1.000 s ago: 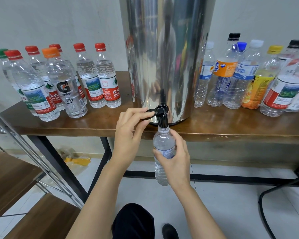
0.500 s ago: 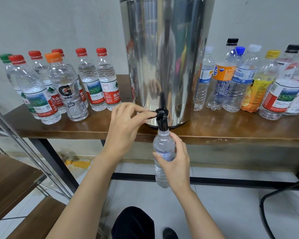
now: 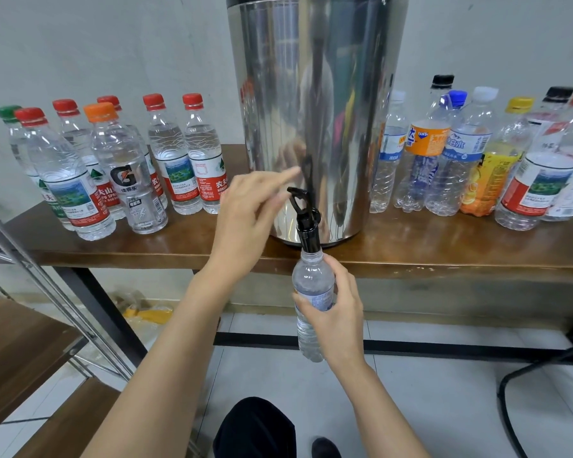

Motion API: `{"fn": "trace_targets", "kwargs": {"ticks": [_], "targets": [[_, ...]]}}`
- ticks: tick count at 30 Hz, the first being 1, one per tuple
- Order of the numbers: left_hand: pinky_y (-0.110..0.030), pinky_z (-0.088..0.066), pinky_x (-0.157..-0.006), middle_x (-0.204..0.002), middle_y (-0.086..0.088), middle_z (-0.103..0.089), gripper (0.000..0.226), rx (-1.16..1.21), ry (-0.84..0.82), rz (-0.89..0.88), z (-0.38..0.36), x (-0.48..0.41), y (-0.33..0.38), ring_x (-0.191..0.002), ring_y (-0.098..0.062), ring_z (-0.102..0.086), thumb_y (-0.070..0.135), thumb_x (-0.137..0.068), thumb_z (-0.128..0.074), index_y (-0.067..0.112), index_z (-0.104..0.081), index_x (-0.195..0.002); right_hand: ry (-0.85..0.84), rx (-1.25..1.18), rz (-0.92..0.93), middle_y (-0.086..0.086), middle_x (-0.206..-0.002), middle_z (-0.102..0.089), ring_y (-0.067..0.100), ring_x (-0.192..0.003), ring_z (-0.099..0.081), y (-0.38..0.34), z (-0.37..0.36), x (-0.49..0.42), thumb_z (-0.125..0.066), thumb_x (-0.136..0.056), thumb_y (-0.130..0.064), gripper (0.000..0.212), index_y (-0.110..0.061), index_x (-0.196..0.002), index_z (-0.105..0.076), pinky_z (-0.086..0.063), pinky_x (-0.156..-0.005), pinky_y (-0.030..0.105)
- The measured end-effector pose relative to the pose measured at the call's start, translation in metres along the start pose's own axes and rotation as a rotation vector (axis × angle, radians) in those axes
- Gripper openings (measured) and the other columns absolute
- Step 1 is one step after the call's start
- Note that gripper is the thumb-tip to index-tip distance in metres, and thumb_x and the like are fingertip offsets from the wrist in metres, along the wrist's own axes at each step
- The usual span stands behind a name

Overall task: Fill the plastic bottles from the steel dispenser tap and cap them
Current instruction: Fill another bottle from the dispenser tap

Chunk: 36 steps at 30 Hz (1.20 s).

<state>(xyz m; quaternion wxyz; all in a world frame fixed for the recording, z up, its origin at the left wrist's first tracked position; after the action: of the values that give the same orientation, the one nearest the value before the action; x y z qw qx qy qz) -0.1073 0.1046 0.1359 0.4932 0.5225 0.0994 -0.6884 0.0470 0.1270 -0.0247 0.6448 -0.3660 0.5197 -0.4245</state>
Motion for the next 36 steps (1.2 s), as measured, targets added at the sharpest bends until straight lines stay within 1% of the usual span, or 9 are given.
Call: {"fn": "trace_targets", "kwargs": {"ticks": [4,6,9,11,14,22,28,33,36], "targets": [[-0.028,-0.044,-0.095,-0.116,0.003,-0.064,0.033,0.033,0.102,0.428,0.016,0.021,-0.063,-0.106,-0.010,-0.056,0.019,-0.101,-0.054,0.022,-0.060,-0.133,-0.007,-0.009,-0.010,-0.020,-0.128,-0.052,-0.011,-0.114,-0.050,0.001,0.000,0.001,-0.084,-0.075,-0.017,0.072,-0.046,-0.130,-0.048,-0.038,-0.084,0.001],[-0.028,-0.040,-0.100,-0.126,-0.004,-0.062,0.036,-0.071,0.011,0.624,0.010,0.036,-0.098,-0.113,-0.014,-0.055,0.020,-0.100,-0.055,0.016,-0.057,-0.136,-0.010,-0.004,-0.013,-0.021,-0.128,-0.052,-0.012,-0.114,-0.049,0.001,0.000,0.001,-0.084,-0.075,-0.018,0.072,-0.046,-0.130,-0.048,-0.039,-0.084,0.001],[-0.041,-0.033,-0.109,-0.144,-0.012,-0.051,0.043,-0.254,-0.268,0.762,-0.011,0.057,-0.137,-0.133,-0.033,-0.043,0.022,-0.102,-0.052,0.012,-0.049,-0.144,-0.015,-0.002,-0.013,-0.020,-0.128,-0.052,-0.013,-0.114,-0.049,0.001,0.000,0.001,-0.084,-0.075,-0.018,0.071,-0.043,-0.131,-0.049,-0.038,-0.084,0.000],[-0.043,-0.030,-0.111,-0.151,-0.011,-0.044,0.044,-0.327,-0.399,0.762,-0.023,0.063,-0.147,-0.138,-0.035,-0.036,0.020,-0.103,-0.049,0.012,-0.044,-0.147,-0.018,-0.009,-0.014,-0.020,-0.128,-0.052,-0.011,-0.114,-0.049,0.001,0.000,0.001,-0.084,-0.075,-0.017,0.072,-0.041,-0.132,-0.049,-0.038,-0.085,0.000],[-0.043,-0.029,-0.111,-0.152,-0.005,-0.044,0.042,-0.405,-0.473,0.699,-0.030,0.061,-0.149,-0.138,-0.031,-0.034,0.016,-0.104,-0.045,0.017,-0.046,-0.146,-0.021,-0.010,-0.009,-0.020,-0.128,-0.053,-0.011,-0.114,-0.050,-0.001,0.001,0.001,-0.084,-0.075,-0.016,0.072,-0.047,-0.129,-0.048,-0.038,-0.085,0.000],[-0.038,-0.038,-0.102,-0.128,-0.011,-0.060,0.030,-0.353,-0.347,0.696,-0.026,0.061,-0.136,-0.121,-0.029,-0.048,0.012,-0.097,-0.060,0.011,-0.064,-0.127,-0.033,0.015,-0.013,-0.024,-0.125,-0.052,-0.015,-0.110,-0.050,-0.001,0.005,0.003,-0.084,-0.075,-0.018,0.072,-0.052,-0.126,-0.046,-0.037,-0.083,-0.002],[-0.004,-0.045,-0.071,-0.090,0.005,-0.071,0.020,-0.006,-0.107,0.716,-0.010,0.072,-0.087,-0.083,-0.008,-0.065,0.021,-0.083,-0.079,0.013,-0.073,-0.100,-0.061,0.015,-0.044,-0.023,-0.123,-0.053,-0.010,-0.111,-0.053,0.007,0.002,0.014,-0.084,-0.076,-0.021,0.070,-0.048,-0.129,-0.049,-0.041,-0.084,0.006],[-0.013,-0.054,-0.074,-0.082,0.004,-0.076,0.017,0.271,-0.136,0.719,-0.006,0.073,-0.041,-0.077,-0.006,-0.070,0.017,-0.073,-0.086,0.019,-0.076,-0.086,-0.111,-0.003,-0.050,-0.023,-0.123,-0.053,-0.007,-0.111,-0.054,0.003,-0.004,0.025,-0.084,-0.074,-0.021,0.071,-0.050,-0.128,-0.049,-0.042,-0.086,0.013],[-0.015,-0.054,-0.075,-0.083,0.004,-0.076,0.020,0.277,-0.224,0.685,-0.004,0.070,-0.024,-0.078,-0.008,-0.070,0.014,-0.070,-0.088,0.019,-0.077,-0.087,-0.155,-0.001,-0.004,-0.026,-0.123,-0.052,-0.010,-0.112,-0.052,-0.011,-0.010,0.028,-0.084,-0.074,-0.019,0.073,-0.055,-0.124,-0.047,-0.041,-0.084,0.006]]}}
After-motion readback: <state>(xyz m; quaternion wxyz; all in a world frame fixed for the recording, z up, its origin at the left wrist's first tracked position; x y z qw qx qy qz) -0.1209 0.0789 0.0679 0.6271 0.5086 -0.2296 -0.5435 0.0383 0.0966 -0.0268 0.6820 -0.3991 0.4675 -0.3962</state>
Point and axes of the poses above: each hand's wrist, its own x-axis away from the middle knuckle, its own z-axis out of the back of the hand, y = z × x, the point moved 8 cm from there along -x, towards the middle knuckle
